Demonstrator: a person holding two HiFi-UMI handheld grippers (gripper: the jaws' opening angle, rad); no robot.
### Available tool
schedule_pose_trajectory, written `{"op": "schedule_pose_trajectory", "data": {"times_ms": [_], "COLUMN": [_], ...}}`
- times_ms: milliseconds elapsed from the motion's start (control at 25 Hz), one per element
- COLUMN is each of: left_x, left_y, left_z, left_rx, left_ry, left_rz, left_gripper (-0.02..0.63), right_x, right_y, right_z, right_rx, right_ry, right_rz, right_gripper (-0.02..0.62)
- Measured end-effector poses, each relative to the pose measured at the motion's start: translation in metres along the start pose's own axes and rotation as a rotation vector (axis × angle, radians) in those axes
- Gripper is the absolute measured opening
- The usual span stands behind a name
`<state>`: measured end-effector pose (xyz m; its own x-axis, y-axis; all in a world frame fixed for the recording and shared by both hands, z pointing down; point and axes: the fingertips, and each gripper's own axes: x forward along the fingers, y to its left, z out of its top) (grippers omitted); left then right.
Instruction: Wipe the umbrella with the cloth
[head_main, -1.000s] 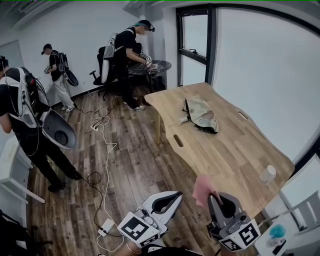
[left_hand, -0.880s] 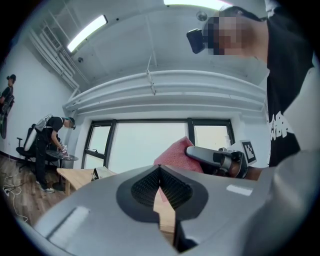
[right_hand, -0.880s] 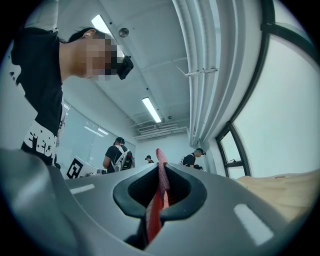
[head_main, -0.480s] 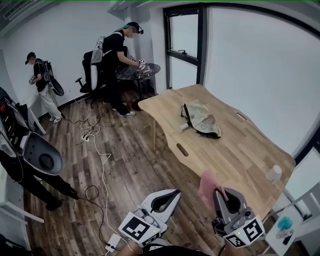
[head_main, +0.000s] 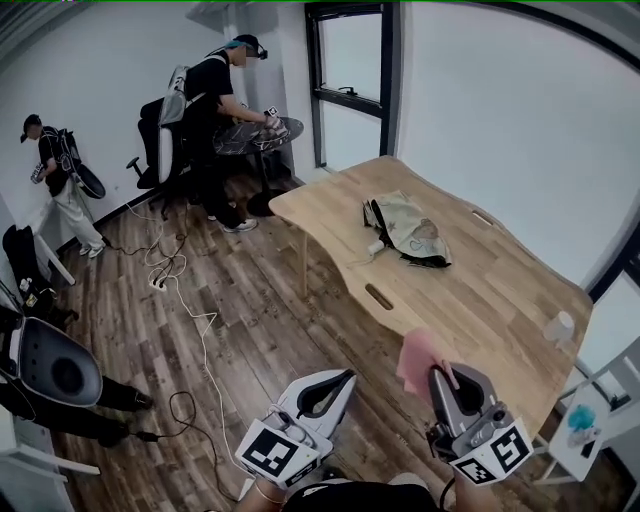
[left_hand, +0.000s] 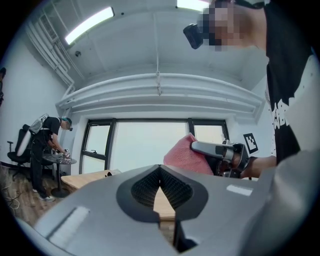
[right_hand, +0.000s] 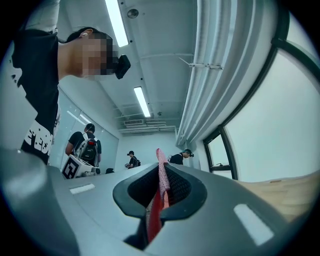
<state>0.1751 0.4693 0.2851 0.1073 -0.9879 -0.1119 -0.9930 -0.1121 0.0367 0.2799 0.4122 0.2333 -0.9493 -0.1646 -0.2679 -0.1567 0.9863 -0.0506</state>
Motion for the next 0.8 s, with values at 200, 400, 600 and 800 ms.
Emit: {"op": "schedule_pose_trajectory", "data": {"times_ms": [200, 400, 600, 800], "left_x": [-0.002, 0.002, 0.015, 0.04], "left_y": [0.012, 0.025, 0.045, 0.074], "left_z": [-0.009, -0.013, -0.015, -0.009], "left_rx": [-0.026, -0.044, -0.039, -0.005], "left_ry": [0.005, 0.005, 0.035, 0.046], "left_rz": [-0.028, -0.026, 0.002, 0.015], "left_gripper": [-0.012, -0.011, -0.011, -0.011], "right_x": [0.013, 0.022, 0.043, 0.069], "right_y": [0.001, -0.012, -0.033, -0.062], "right_z": [-0.004, -0.008, -0.01, -0.012], "right_rx": [-0.02, -0.047, -0.049, -0.045], "right_ry": [0.02, 0.05, 0.031, 0.001], "right_rz": [-0.033, -0.057, -0.049, -0.064], "right_gripper": [0.021, 0.021, 0.021, 0.021]}}
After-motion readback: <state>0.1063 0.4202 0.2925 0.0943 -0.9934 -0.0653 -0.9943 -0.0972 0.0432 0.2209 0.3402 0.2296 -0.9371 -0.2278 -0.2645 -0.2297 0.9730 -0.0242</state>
